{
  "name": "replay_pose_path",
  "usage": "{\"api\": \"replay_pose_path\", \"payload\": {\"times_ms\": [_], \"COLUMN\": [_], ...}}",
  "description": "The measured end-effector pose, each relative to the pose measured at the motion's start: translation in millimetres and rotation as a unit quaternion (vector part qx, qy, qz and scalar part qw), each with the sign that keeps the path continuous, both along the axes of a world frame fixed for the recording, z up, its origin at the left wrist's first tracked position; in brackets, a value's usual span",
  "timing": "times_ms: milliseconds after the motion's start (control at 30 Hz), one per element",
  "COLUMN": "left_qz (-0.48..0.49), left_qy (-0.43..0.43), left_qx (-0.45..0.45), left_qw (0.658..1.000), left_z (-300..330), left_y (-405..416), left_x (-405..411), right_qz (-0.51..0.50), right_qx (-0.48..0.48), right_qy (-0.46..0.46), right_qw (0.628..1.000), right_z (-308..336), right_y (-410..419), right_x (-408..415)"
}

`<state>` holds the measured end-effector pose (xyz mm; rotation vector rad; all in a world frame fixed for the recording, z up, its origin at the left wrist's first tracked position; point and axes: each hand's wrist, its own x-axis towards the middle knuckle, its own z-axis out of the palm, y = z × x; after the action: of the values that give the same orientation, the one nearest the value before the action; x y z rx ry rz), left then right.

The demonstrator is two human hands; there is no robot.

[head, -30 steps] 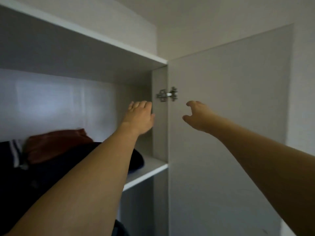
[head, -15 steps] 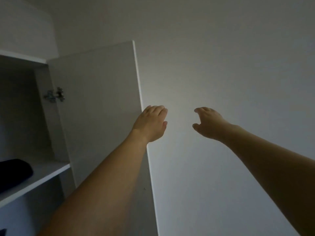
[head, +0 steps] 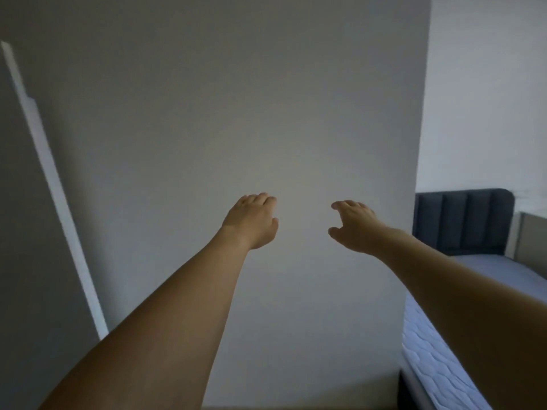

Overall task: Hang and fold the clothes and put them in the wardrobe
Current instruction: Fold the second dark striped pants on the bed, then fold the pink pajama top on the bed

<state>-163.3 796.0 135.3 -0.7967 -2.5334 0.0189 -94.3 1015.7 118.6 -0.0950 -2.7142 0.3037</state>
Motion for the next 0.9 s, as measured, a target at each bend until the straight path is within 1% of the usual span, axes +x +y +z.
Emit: {"api": "replay_pose_path", "payload": {"times_ms": [133, 233, 300, 400, 500, 567, 700, 800, 900], "left_qz": [-0.019, -0.025, -0.032, -0.049, -0.057, -0.053, -0.047, -0.023, 0.003], "left_qy": [-0.028, -0.058, -0.084, -0.092, -0.094, -0.107, -0.156, -0.187, -0.218], "left_qx": [-0.013, 0.012, 0.008, -0.018, 0.003, 0.020, 0.006, 0.018, 0.021], "left_qw": [0.999, 0.998, 0.996, 0.994, 0.994, 0.993, 0.987, 0.982, 0.976], "left_z": [-22, -47, -63, -84, -100, -111, -135, -159, -199], "left_y": [82, 151, 201, 280, 354, 395, 462, 505, 558], "left_x": [16, 33, 56, 93, 129, 150, 177, 174, 169], "right_qz": [-0.026, -0.044, -0.055, -0.078, -0.092, -0.087, -0.105, -0.121, -0.123], "right_qx": [-0.022, -0.018, -0.025, -0.033, -0.054, -0.065, -0.088, -0.100, -0.117], "right_qy": [-0.014, -0.037, -0.051, -0.052, -0.062, -0.088, -0.140, -0.150, -0.169], "right_qw": [0.999, 0.998, 0.997, 0.995, 0.992, 0.990, 0.981, 0.976, 0.971], "right_z": [-15, -35, -46, -62, -86, -107, -141, -165, -205], "right_y": [81, 145, 191, 268, 343, 384, 455, 510, 568], "right_x": [38, 72, 99, 137, 172, 190, 215, 219, 221]}}
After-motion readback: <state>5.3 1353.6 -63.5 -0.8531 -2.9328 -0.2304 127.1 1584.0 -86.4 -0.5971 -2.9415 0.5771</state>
